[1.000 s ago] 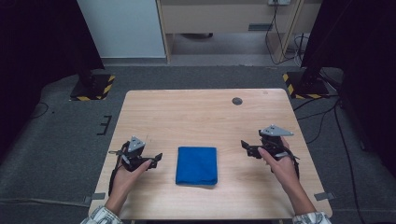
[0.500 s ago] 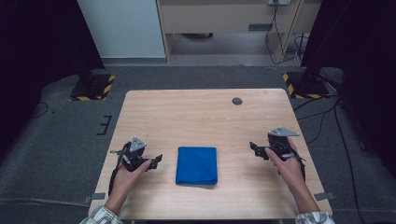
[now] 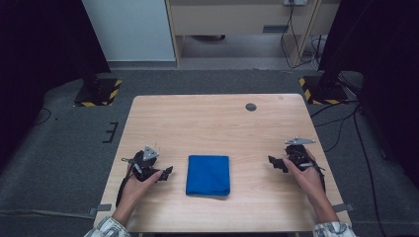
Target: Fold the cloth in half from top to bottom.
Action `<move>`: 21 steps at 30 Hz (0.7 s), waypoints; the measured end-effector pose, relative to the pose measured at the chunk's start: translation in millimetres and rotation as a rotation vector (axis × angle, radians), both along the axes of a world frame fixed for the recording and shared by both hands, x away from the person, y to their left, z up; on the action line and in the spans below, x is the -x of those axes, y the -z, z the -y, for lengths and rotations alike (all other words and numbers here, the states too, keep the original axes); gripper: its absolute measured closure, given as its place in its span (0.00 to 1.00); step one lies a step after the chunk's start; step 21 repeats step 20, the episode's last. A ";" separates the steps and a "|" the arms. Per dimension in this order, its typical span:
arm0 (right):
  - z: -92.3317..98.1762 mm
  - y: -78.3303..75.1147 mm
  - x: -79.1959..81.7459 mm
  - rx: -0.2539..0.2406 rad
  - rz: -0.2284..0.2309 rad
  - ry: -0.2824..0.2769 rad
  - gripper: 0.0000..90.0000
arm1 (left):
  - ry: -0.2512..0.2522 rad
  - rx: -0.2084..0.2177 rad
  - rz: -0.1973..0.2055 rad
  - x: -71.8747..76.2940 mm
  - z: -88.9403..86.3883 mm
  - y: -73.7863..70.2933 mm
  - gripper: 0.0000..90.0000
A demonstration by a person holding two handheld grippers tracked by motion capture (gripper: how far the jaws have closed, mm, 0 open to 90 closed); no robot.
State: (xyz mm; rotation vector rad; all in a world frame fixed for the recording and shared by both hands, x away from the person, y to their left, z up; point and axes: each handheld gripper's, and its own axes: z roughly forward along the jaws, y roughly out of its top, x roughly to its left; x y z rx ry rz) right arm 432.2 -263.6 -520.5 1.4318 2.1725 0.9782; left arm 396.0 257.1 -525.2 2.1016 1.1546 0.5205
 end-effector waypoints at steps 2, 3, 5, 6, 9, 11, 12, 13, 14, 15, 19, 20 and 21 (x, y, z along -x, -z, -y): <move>5.6 2.2 -3.6 -0.010 0.007 0.028 0.12 | -0.024 0.011 0.016 -3.3 -4.1 1.1 0.10; 8.2 3.4 -5.3 -0.013 0.007 0.043 0.12 | -0.035 0.018 0.016 -4.7 -6.2 1.8 0.10; 13.0 7.8 -9.0 0.000 -0.005 0.078 0.12 | -0.049 0.019 0.003 -7.0 -9.4 4.3 0.09; 13.0 7.8 -9.0 0.000 -0.005 0.078 0.12 | -0.054 0.013 -0.006 -8.1 -10.2 6.1 0.09; 13.0 15.5 -11.0 0.050 0.002 0.094 0.11 | -0.064 0.010 -0.025 -11.2 -11.3 11.2 0.06; 12.5 16.3 -11.4 0.065 0.009 0.096 0.10 | -0.063 0.008 -0.023 -12.0 -11.3 11.4 0.06; 9.5 18.7 -11.6 0.069 0.024 0.099 0.07 | -0.060 0.007 -0.024 -12.1 -10.8 11.6 0.06; 7.5 19.0 -11.9 0.070 0.025 0.101 0.06 | -0.060 0.007 -0.024 -12.1 -10.8 11.6 0.05; 5.5 19.0 -11.8 0.070 0.026 0.094 0.06 | -0.058 0.005 -0.025 -12.1 -10.7 11.6 0.05; 3.8 19.0 -11.4 0.070 0.025 0.082 0.06 | -0.058 0.005 -0.026 -12.1 -10.5 11.5 0.05; -0.1 19.1 -9.9 0.071 0.022 0.067 0.04 | -0.056 0.005 -0.029 -12.5 -9.6 11.7 0.03; -0.5 18.9 -9.7 0.070 0.019 0.067 0.04 | -0.056 0.005 -0.029 -12.5 -9.5 11.8 0.03; -0.5 18.9 -9.7 0.070 0.019 0.067 0.04 | -0.056 0.005 -0.029 -12.5 -9.5 11.8 0.03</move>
